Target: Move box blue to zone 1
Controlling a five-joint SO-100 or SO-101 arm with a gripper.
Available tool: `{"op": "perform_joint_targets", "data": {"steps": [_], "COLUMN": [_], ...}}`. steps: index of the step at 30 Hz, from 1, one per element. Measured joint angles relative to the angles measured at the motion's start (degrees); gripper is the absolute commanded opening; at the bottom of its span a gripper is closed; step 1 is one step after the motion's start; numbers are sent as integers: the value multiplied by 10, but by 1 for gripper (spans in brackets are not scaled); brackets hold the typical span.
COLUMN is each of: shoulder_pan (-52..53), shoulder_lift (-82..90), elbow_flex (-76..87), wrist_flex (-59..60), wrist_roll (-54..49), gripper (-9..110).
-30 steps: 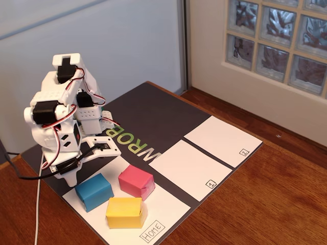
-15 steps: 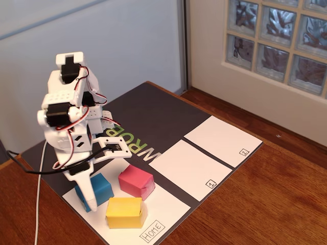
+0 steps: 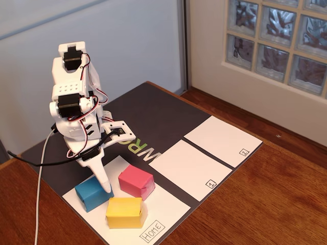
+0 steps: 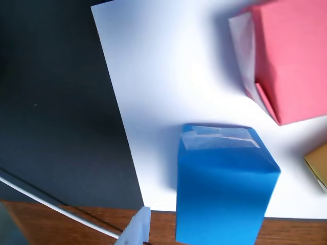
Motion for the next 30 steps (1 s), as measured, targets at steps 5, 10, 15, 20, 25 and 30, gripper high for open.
{"op": "perform_joint_targets", "data": {"steps": [5, 10, 15, 20, 25, 30], "shoulder_pan": [11, 22, 23, 23, 23, 23], "shoulder_lift": [0, -6, -14, -14, -2, 1], "elbow_flex": [16, 16, 24, 46, 84, 108], "wrist_flex": [-25, -51, -56, -56, -66, -93], "wrist_roll": [-10, -10, -10, -10, -6, -4], "gripper": [51, 51, 51, 52, 51, 50]}}
